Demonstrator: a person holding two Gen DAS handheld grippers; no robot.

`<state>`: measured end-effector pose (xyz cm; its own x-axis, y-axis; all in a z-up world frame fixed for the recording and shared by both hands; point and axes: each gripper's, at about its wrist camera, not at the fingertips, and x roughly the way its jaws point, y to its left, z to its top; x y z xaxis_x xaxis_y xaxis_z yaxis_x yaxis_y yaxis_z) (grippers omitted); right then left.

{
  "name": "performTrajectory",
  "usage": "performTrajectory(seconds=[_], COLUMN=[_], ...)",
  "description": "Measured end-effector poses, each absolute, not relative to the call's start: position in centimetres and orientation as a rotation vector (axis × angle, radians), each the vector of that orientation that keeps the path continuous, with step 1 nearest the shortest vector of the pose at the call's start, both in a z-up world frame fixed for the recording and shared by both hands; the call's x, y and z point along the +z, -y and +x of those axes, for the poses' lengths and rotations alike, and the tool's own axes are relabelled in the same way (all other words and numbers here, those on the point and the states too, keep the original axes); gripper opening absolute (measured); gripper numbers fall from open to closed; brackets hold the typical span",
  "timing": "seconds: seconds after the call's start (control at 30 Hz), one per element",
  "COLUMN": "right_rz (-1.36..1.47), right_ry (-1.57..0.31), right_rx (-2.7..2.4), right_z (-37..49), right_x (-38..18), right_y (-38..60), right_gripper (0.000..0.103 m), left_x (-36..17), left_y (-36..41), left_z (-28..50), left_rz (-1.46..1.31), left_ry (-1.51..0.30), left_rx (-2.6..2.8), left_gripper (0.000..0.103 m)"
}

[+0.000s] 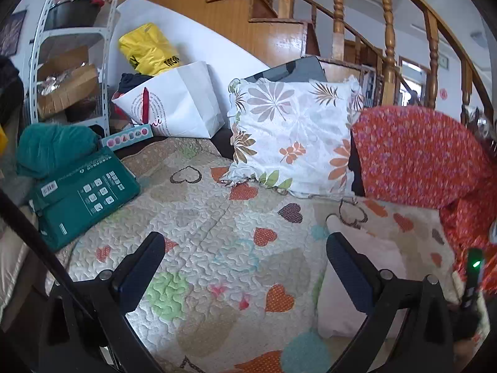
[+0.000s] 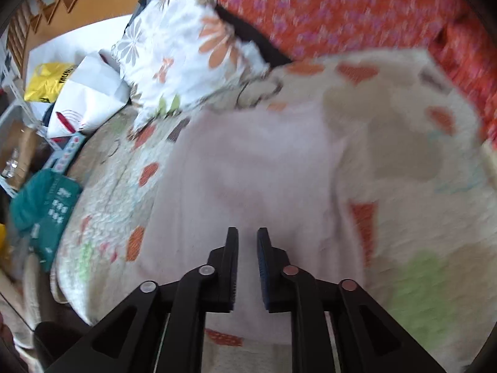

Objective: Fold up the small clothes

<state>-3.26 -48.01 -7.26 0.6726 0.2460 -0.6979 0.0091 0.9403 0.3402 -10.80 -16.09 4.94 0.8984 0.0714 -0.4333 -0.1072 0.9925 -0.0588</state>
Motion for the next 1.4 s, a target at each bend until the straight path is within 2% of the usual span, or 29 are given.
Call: performTrajectory(seconds=[0.07, 0.1, 0.33, 0.47, 0.77, 1.2, 1.4], right_rz=[0.32, 0.294, 0.094, 0.14, 0.213, 0.037, 0.041], right_ry=[-0.806, -0.796, -0.777, -0.817, -0.792, -0.771, -0.786], right_rx=[0.137, 0.14, 0.035, -0.028, -0.022, 0.002, -0.013], right_z=[-4.3, -4.9, -6.5, -5.8, -5.5, -5.7, -5.6], right_x=[-6.0, -5.5, -7.6, -9.7, -9.7, -10.0, -10.3], right_y=[48.2, 48.0, 46.9, 48.1, 48.3, 44.5, 44.8], right_gripper=[0.044, 0.047, 0.047, 0.047, 0.048, 0.057, 0.057], left_x=[4.4, 4.0, 0.2, -0.4, -0.6, -4.0, -4.9], left_y=[16.7, 17.2, 19.5, 20.3, 21.0, 22.1, 22.2], left_z=[-10.7, -10.6, -9.0, -8.3, -8.0, -6.5, -6.3], left_rz=[-0.053, -0.043, -0.059, -0.046, 0.006, 0.045, 0.063], left_ry=[-0.455, -0.464, -0.612, -0.639, -0.583, -0.759, -0.801], left_rx=[0.095, 0.091, 0.017, -0.005, 0.032, -0.011, 0.007], left_gripper=[0.103, 0.103, 0.103, 0.103, 0.103, 0.103, 0.103])
